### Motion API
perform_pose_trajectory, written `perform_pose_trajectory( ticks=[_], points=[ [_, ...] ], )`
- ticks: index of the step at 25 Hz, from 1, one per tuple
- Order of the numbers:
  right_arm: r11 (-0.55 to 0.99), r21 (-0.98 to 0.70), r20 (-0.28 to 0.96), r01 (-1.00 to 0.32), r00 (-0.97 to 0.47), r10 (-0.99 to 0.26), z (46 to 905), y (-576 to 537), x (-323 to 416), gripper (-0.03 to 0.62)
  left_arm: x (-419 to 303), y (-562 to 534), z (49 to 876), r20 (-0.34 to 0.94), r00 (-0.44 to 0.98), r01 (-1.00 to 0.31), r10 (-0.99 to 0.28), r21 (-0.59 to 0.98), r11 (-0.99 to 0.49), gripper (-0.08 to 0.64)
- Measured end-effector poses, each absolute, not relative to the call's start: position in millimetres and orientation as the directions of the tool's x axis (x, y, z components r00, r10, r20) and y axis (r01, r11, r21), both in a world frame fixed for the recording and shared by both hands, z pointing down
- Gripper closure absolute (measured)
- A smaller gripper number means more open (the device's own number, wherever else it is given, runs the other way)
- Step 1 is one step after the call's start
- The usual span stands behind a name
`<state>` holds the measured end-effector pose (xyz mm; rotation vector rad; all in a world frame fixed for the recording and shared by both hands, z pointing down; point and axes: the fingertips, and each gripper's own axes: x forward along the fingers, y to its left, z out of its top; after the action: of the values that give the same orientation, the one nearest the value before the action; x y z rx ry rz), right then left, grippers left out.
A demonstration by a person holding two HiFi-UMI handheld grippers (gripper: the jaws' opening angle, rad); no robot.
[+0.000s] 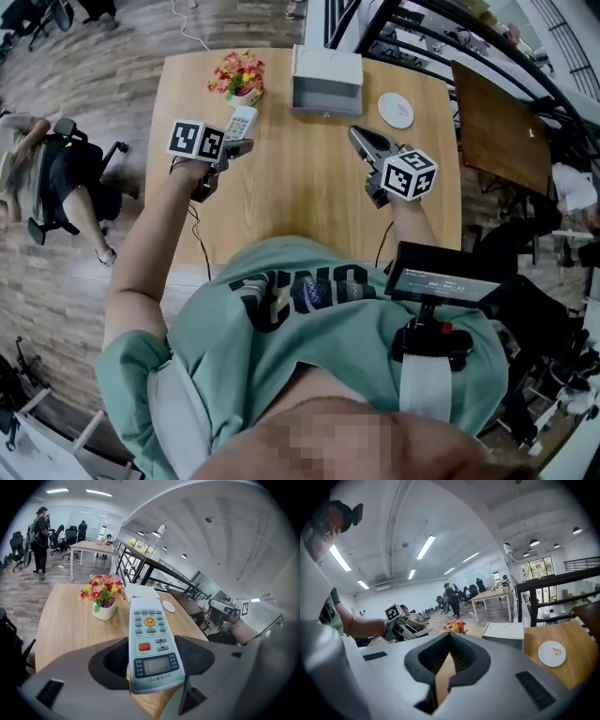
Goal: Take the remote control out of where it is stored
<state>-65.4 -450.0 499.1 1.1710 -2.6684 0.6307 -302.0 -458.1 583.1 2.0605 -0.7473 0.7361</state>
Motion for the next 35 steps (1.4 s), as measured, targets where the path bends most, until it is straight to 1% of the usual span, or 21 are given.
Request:
perform_pose_trajectory(
  ticks=[5,11,16,22,25,30,35],
  points=[
    [0.583,-0.307,0.317,-0.753,-0.658,-0.683,482.7,-420.2,-86.5,0.588,-328.8,-424.4,568.1,0.666,0.701,-0.68,-0.255,0.516,-0.522,0.259],
    [0.533,-0.307,0.325,-0.788,-0.614,-0.719,482.5,-409.8,-54.7,0.588,-326.3,-404.7,588.6,0.651,0.719,-0.671,-0.243,0.56,-0.485,0.259],
    [0.563,-0.306,0.297,-0.768,-0.639,-0.71,473.7,-398.5,-11.9,0.588,-305.3,-382.2,579.2,0.642,0.696,-0.711,-0.32,0.554,-0.434,0.259],
    [0.616,-0.304,0.277,-0.727,-0.686,-0.673,479.7,-386.0,52.8,0.588,-255.4,-351.6,579.6,0.636,0.659,-0.752,-0.402,0.55,-0.363,0.259],
    [0.632,-0.309,0.273,-0.711,-0.703,-0.657,478.7,-384.5,84.2,0.588,-224.7,-335.5,572.5,0.64,0.642,-0.767,-0.422,0.537,-0.35,0.259],
    [0.608,-0.317,0.279,-0.728,-0.684,-0.674,482.0,-380.4,137.1,0.588,-167.9,-332.5,563.1,0.641,0.649,-0.76,-0.41,0.518,-0.394,0.259],
    [0.536,-0.317,0.27,-0.782,-0.616,-0.74,480.3,-367.6,181.3,0.588,-125.0,-351.7,553.8,0.651,0.678,-0.719,-0.341,0.489,-0.494,0.259]
  ],
)
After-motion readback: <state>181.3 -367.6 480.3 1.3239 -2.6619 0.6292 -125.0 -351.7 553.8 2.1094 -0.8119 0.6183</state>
